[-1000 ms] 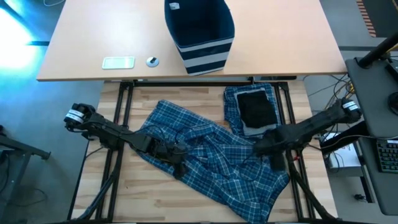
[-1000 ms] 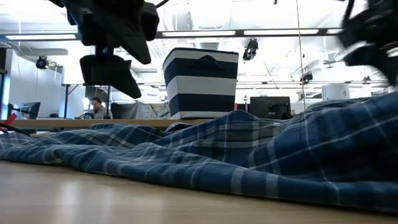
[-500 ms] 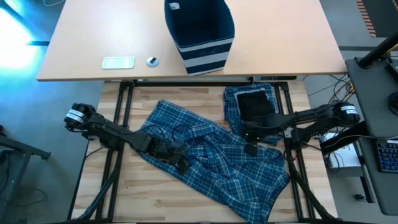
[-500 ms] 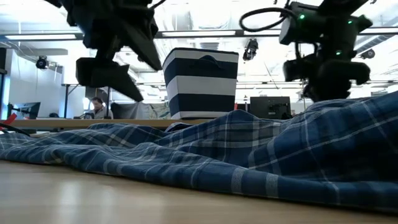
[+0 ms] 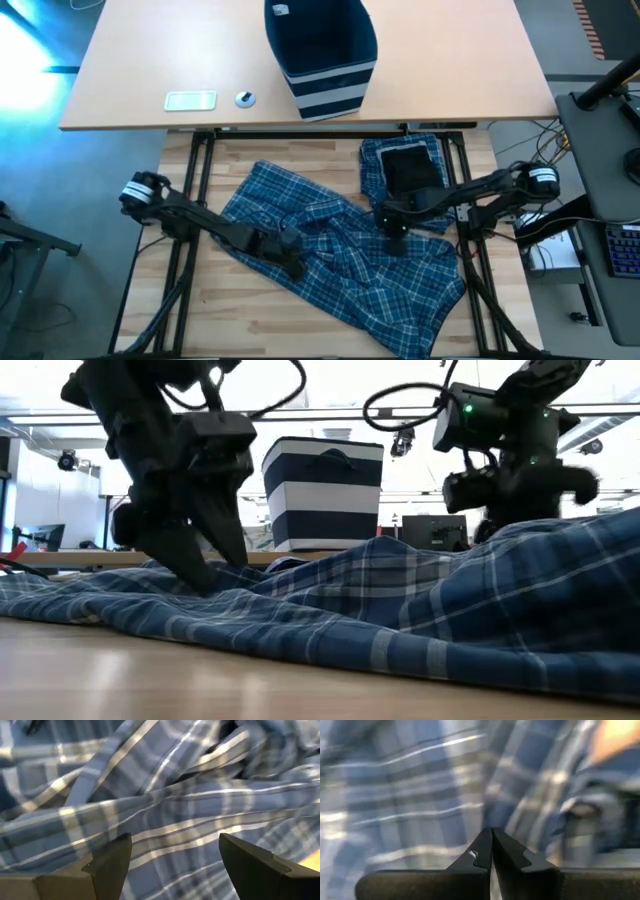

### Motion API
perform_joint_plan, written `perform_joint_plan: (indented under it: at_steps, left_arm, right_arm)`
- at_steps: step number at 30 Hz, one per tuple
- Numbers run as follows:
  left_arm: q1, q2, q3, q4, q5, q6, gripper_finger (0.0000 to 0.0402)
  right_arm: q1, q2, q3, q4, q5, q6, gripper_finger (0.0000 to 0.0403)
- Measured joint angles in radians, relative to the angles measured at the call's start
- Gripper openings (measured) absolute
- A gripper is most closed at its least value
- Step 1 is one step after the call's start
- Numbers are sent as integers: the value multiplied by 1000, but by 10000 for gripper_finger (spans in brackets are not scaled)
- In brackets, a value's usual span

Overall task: Fold Laundry from Bin
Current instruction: Fold the blue patterned long sleeve

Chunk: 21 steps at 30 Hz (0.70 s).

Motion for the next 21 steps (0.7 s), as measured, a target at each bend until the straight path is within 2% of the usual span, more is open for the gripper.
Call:
perform_joint_plan:
  at_steps: [5, 8, 13, 16, 21]
  left_arm:
    - [0, 22, -3, 1, 1, -3, 284]
    - [1, 21, -3, 1, -6, 18, 284]
    - [1, 15, -3, 0, -11, 34, 284]
    - [0, 14, -4, -1, -9, 35, 284]
    - [0, 13, -4, -4, 1, 40, 284]
  right_arm:
    - [42, -12, 0, -15, -243, 86, 9]
    - [89, -10, 0, -22, -293, 134, 9]
    - [129, 0, 0, -46, -237, 172, 9]
    - [129, -10, 18, -133, -186, 164, 9]
    - [117, -29, 36, -342, 3, 104, 9]
